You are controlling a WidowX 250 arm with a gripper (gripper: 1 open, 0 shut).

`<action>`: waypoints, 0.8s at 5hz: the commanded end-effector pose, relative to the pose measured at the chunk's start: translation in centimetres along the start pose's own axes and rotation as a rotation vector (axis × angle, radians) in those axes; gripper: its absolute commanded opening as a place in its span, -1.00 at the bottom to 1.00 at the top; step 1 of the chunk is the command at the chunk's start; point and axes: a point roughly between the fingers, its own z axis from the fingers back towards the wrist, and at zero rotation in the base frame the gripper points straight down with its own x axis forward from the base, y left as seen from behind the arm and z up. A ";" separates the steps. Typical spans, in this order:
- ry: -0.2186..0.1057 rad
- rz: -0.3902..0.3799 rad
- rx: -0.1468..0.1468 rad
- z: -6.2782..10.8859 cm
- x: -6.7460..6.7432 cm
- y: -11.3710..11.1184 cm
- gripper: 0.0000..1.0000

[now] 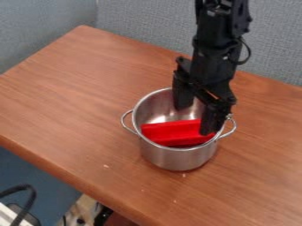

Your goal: Move the red object from the metal pot to the table

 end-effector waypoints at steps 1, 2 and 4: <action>-0.034 0.002 0.016 0.4 0.2 0.5 1.00; -0.038 0.000 0.019 0.2 0.2 0.7 1.00; -0.045 -0.008 0.027 -0.3 0.1 1.1 1.00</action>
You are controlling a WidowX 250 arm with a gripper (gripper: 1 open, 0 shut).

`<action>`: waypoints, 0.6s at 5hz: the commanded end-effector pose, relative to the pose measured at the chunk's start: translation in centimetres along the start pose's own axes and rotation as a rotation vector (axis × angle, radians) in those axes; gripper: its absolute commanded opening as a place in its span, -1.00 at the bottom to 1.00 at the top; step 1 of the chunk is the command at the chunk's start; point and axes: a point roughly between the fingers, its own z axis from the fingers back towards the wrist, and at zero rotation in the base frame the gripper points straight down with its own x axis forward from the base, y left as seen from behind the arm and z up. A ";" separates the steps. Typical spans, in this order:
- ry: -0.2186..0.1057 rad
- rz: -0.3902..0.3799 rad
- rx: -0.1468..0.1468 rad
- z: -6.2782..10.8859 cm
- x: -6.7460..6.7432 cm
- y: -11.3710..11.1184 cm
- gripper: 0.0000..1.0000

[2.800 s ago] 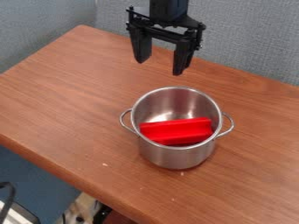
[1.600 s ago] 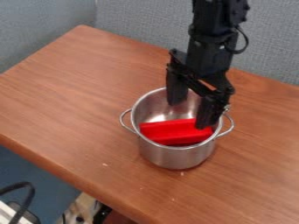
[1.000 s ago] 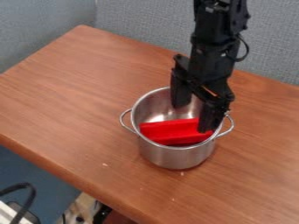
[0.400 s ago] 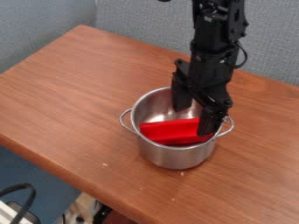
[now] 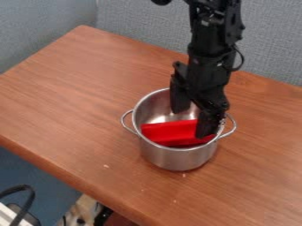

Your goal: Move the red object from the metal pot to the table

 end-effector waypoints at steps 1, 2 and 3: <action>-0.027 0.005 0.015 0.4 0.1 0.6 1.00; -0.032 0.003 0.018 0.3 0.1 0.8 1.00; -0.035 0.000 0.020 0.3 0.1 1.0 1.00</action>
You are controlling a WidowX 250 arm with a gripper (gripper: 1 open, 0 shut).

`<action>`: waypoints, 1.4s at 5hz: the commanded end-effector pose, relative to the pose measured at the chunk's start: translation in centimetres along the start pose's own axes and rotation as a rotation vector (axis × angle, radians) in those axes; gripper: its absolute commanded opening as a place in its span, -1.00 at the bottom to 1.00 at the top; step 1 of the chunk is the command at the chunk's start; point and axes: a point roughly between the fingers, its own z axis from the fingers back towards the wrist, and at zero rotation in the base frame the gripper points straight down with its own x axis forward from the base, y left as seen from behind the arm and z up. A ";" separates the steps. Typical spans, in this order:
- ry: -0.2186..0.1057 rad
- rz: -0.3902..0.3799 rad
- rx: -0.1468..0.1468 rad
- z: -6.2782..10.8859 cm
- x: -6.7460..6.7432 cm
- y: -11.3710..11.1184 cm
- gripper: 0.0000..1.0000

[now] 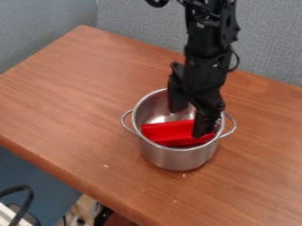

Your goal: Move the red object from the metal pot to the table

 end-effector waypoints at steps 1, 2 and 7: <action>-0.028 0.005 0.017 0.5 0.2 0.6 1.00; -0.031 0.002 0.021 0.3 0.2 0.7 1.00; -0.045 -0.002 0.040 3.6 0.9 1.5 1.00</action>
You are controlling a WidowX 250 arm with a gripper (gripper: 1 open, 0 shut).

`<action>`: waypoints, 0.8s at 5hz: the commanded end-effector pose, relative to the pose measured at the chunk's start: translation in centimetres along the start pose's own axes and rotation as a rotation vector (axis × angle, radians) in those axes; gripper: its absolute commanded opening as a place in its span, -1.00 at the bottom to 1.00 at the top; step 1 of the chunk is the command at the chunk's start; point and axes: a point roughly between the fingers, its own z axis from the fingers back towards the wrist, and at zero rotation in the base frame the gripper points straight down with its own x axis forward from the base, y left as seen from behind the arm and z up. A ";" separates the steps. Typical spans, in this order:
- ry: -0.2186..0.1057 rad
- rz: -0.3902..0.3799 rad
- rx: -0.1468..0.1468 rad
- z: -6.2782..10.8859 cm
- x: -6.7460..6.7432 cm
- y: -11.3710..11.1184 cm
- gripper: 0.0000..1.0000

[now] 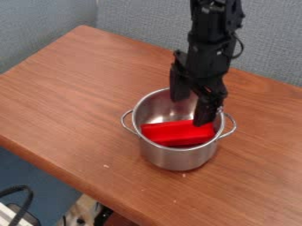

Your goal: Move the red object from the metal pot to the table

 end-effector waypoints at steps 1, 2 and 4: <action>-0.063 0.006 0.045 3.6 0.6 1.0 1.00; -0.056 -0.003 0.050 5.0 0.5 1.1 1.00; -0.063 -0.019 0.065 6.6 -0.3 0.2 1.00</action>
